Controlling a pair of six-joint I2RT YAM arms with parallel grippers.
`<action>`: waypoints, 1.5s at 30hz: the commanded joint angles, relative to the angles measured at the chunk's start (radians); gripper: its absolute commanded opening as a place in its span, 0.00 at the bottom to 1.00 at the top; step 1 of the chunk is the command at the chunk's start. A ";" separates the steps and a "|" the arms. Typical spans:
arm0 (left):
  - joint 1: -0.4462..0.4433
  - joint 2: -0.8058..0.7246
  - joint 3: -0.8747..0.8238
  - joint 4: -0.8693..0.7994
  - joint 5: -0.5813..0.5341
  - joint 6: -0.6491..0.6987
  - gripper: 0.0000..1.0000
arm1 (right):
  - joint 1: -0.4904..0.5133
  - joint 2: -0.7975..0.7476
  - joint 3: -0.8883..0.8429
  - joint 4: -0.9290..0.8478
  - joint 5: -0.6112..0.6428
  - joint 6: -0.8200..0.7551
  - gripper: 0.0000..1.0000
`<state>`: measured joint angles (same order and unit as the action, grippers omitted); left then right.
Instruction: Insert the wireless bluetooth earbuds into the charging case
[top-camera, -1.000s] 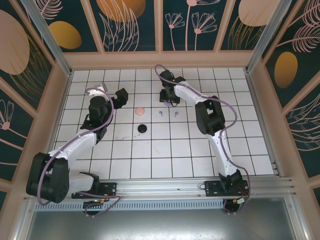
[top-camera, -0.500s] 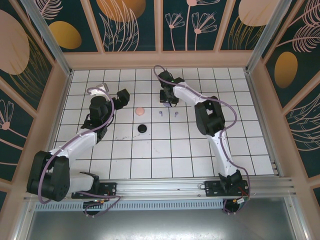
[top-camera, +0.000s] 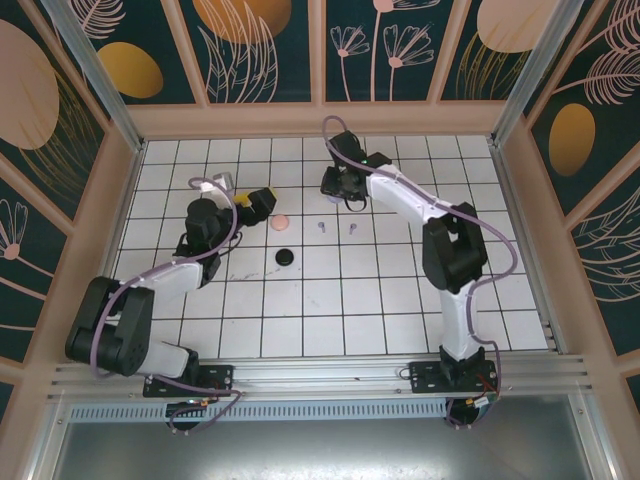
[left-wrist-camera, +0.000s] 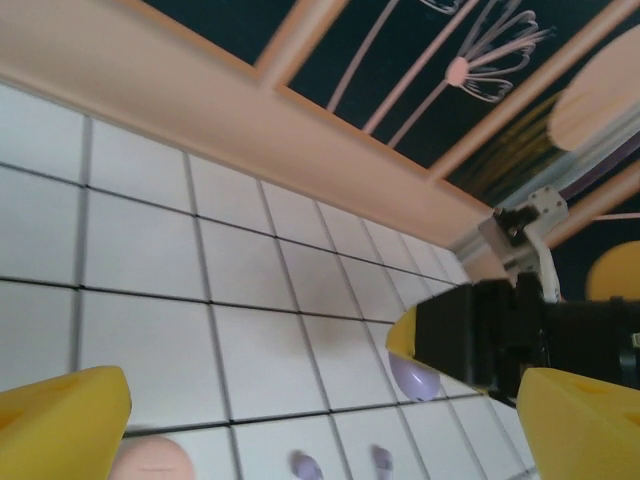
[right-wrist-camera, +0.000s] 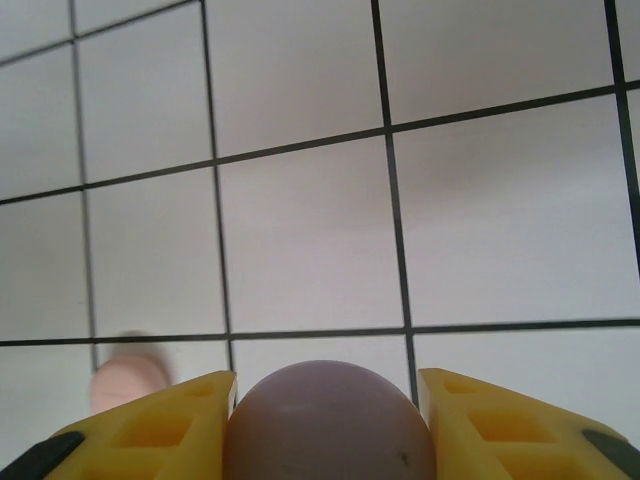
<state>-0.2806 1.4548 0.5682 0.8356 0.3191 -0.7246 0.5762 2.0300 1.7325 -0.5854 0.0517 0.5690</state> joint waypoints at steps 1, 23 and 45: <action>-0.009 0.082 -0.047 0.304 0.139 -0.163 0.98 | 0.012 -0.076 -0.080 0.060 -0.016 0.100 0.35; -0.299 0.475 0.001 0.822 -0.041 -0.331 0.76 | 0.030 -0.237 -0.252 0.150 -0.033 0.430 0.35; -0.344 0.637 0.185 0.770 -0.063 -0.305 0.57 | 0.054 -0.270 -0.262 0.157 -0.032 0.430 0.35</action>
<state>-0.6212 2.0735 0.7254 1.5665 0.2623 -1.0485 0.6197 1.7988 1.4685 -0.4438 0.0238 0.9840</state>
